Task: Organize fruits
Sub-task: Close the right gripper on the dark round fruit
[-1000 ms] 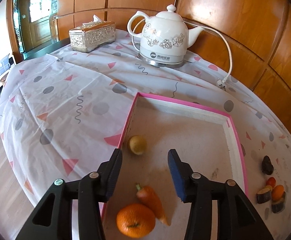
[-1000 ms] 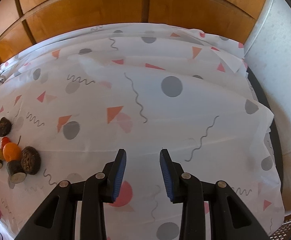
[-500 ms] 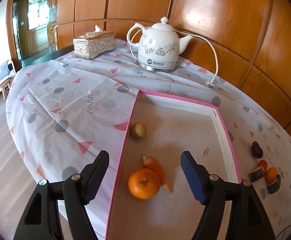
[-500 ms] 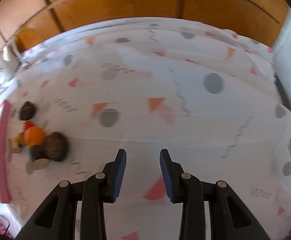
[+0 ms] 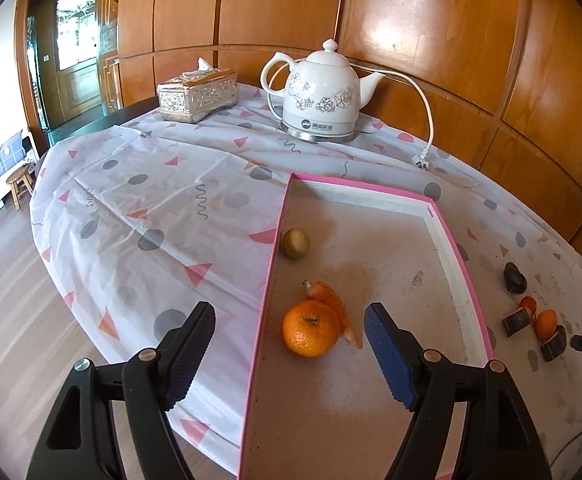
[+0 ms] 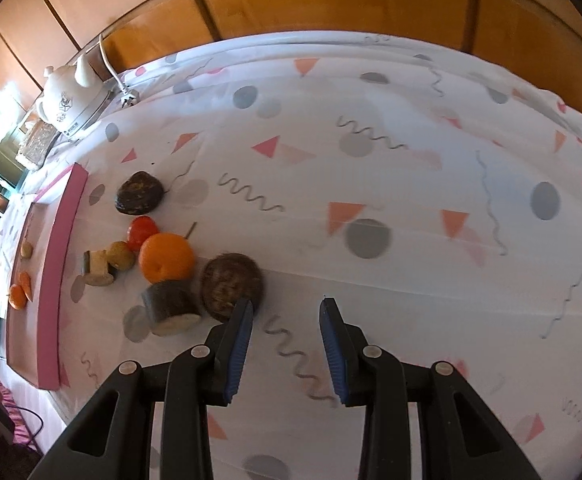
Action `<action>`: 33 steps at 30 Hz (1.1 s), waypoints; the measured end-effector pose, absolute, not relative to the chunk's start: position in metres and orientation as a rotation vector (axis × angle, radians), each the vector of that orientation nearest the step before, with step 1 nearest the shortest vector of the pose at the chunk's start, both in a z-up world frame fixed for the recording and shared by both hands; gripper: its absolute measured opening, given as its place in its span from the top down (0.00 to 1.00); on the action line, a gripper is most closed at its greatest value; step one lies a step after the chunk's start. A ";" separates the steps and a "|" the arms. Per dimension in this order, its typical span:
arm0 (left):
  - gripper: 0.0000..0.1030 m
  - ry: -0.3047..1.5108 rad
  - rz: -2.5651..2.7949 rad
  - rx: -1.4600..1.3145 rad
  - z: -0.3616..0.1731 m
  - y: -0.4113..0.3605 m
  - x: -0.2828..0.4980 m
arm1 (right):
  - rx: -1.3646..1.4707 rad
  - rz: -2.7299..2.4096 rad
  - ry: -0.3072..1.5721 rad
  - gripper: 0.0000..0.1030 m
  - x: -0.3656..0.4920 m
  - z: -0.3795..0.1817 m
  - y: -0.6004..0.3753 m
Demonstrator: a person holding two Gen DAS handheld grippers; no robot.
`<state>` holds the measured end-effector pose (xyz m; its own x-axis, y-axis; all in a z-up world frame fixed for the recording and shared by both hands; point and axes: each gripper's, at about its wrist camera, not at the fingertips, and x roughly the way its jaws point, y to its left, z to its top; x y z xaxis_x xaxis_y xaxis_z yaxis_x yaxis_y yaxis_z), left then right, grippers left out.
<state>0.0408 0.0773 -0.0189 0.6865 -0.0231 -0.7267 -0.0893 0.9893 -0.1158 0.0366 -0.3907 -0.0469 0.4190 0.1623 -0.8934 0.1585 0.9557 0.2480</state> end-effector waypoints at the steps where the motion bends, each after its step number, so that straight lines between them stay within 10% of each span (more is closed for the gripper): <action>1: 0.24 0.813 0.038 -0.149 -0.019 0.079 0.040 | 0.328 0.008 1.143 0.66 0.039 -0.047 -0.388; 13: 0.22 0.799 0.066 -0.184 -0.014 0.096 0.029 | 0.365 -0.017 1.178 0.50 0.077 -0.064 -0.364; 33: 0.17 0.799 0.106 -0.192 -0.014 0.105 0.021 | 0.300 -0.043 1.121 0.59 0.052 -0.065 -0.371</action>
<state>0.0206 0.1051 -0.0135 0.6937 0.0220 -0.7200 -0.1670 0.9772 -0.1311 0.0521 -0.3710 -0.0654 0.4387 0.1161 -0.8911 0.1844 0.9589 0.2157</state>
